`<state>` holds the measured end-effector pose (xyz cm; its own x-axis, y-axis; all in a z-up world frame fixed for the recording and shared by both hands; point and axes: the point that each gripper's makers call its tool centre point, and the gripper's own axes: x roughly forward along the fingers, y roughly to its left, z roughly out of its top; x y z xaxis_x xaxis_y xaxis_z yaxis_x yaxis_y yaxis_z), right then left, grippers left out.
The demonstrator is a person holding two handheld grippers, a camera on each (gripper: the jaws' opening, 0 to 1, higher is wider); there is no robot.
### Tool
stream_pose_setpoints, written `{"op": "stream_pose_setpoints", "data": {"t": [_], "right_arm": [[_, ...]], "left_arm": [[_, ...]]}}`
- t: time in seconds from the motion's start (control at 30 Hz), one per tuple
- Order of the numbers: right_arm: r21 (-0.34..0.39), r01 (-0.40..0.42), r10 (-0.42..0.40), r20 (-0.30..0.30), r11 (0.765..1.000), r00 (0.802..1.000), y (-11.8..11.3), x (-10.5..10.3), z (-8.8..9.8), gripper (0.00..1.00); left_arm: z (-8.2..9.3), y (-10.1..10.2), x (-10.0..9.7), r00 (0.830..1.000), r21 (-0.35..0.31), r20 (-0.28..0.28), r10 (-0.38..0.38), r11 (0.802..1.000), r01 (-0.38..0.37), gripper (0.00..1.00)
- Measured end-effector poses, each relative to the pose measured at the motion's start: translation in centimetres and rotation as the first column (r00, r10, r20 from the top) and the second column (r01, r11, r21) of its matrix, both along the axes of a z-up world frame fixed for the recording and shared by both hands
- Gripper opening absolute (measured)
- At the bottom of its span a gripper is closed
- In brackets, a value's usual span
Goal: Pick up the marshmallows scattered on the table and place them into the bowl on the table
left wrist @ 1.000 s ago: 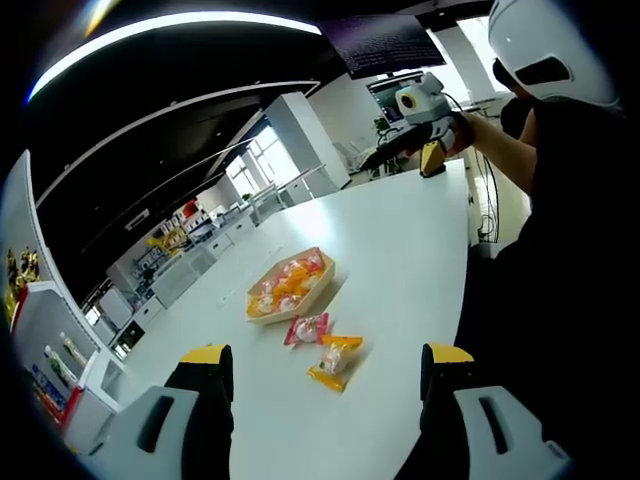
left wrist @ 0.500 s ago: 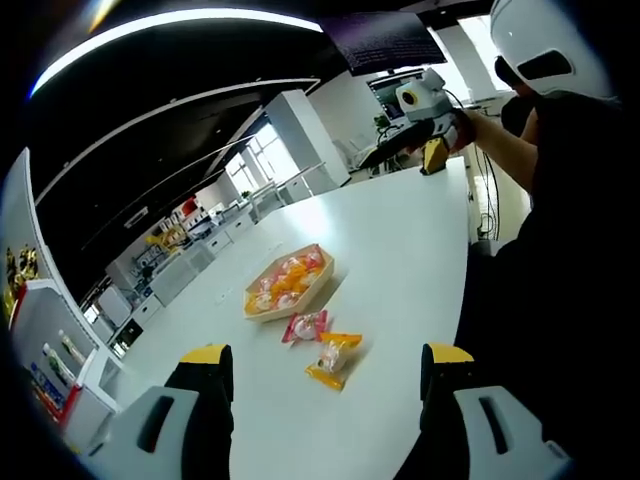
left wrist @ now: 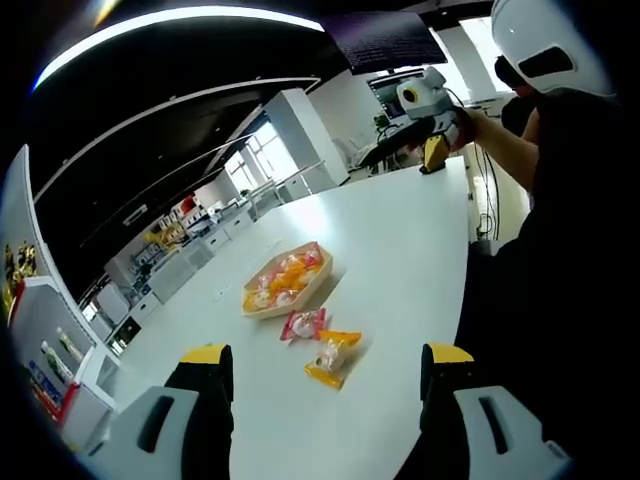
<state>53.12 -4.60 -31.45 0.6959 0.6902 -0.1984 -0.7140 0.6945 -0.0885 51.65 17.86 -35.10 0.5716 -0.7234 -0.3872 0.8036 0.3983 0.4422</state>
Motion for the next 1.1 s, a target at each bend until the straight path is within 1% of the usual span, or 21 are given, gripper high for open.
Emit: {"op": "stream_pose_setpoints", "data": {"t": [0.47,0.63,1.1], "right_arm": [[-0.007,-0.001,0.001,-0.006,1.000,1.000,0.0,-0.1,-0.1,0.92],[-0.013,-0.001,0.000,-0.008,1.000,1.000,0.1,-0.1,-0.3,0.91],[-0.027,-0.003,0.002,-0.021,1.000,1.000,0.2,0.0,-0.9,0.91]], "left_arm": [[-0.1,0.0,0.1,1.000,0.000,-0.004,0.003,1.000,-0.003,0.76],[-0.7,0.4,0.6,1.000,0.004,-0.016,0.016,1.000,-0.016,0.76],[-1.6,0.5,0.9,0.999,0.008,-0.042,0.020,1.000,-0.020,0.76]]}}
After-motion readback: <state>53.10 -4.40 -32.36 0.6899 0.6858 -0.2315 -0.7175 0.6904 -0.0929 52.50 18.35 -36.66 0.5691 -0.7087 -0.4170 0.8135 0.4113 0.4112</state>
